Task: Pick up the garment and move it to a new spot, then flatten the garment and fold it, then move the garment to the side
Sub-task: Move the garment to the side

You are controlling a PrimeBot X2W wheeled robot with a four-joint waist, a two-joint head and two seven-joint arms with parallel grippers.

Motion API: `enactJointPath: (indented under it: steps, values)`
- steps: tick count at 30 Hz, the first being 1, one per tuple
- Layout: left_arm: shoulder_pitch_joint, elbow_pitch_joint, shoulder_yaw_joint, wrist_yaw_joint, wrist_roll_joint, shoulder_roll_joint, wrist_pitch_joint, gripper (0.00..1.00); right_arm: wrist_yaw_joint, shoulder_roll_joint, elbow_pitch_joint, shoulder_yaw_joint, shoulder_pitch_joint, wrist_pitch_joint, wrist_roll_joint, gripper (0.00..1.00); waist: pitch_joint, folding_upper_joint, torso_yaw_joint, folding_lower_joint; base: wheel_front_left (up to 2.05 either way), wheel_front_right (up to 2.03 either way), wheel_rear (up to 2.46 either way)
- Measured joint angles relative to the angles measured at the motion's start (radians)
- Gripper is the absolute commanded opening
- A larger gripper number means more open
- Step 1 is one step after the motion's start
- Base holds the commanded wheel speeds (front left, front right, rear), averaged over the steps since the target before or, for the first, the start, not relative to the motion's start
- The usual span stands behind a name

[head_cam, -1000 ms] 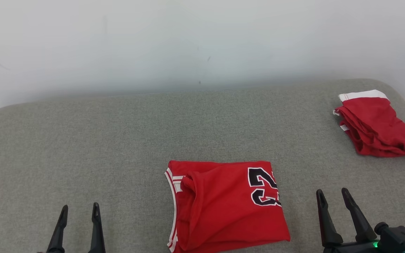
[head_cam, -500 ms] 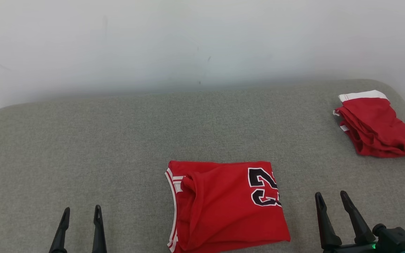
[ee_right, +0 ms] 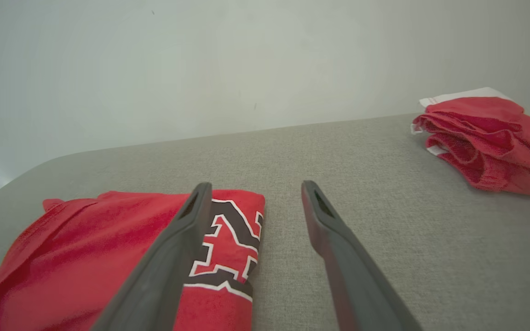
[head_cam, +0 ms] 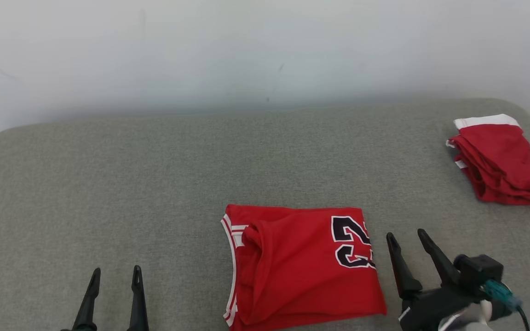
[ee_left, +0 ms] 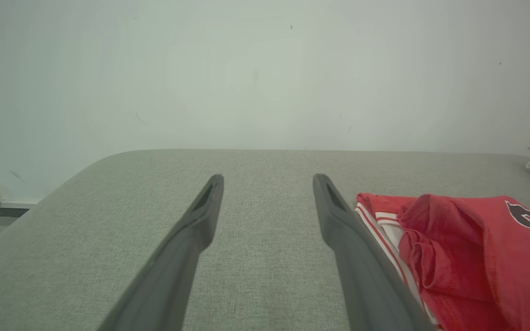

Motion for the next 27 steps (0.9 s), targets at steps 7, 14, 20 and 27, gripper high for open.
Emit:
enactJointPath:
  steps: [7,14,20,27]
  values:
    - [-0.027,0.007,-0.036,0.008,-0.010,-0.001,0.000,1.00,0.000,0.001,0.208,0.043,-0.131,0.050,0.014,1.00,0.028,-0.0001,0.040,0.0000,0.00,0.00,0.00]
    - [-0.042,0.018,-0.042,0.012,-0.012,-0.001,0.000,1.00,0.000,0.017,0.394,0.086,-0.191,0.048,0.049,1.00,0.054,0.0000,0.082,0.0000,0.00,0.00,0.00]
    - [-0.046,0.019,-0.043,0.015,-0.013,-0.001,0.000,1.00,0.000,0.032,0.519,0.138,-0.238,0.047,0.081,1.00,0.071,-0.0001,0.096,0.0000,0.00,0.00,0.00]
    - [-0.057,0.016,-0.045,0.021,-0.018,-0.001,0.000,1.00,-0.002,0.029,0.555,0.202,-0.301,0.034,0.126,0.00,0.084,0.0000,0.088,0.0000,0.00,0.00,0.00]
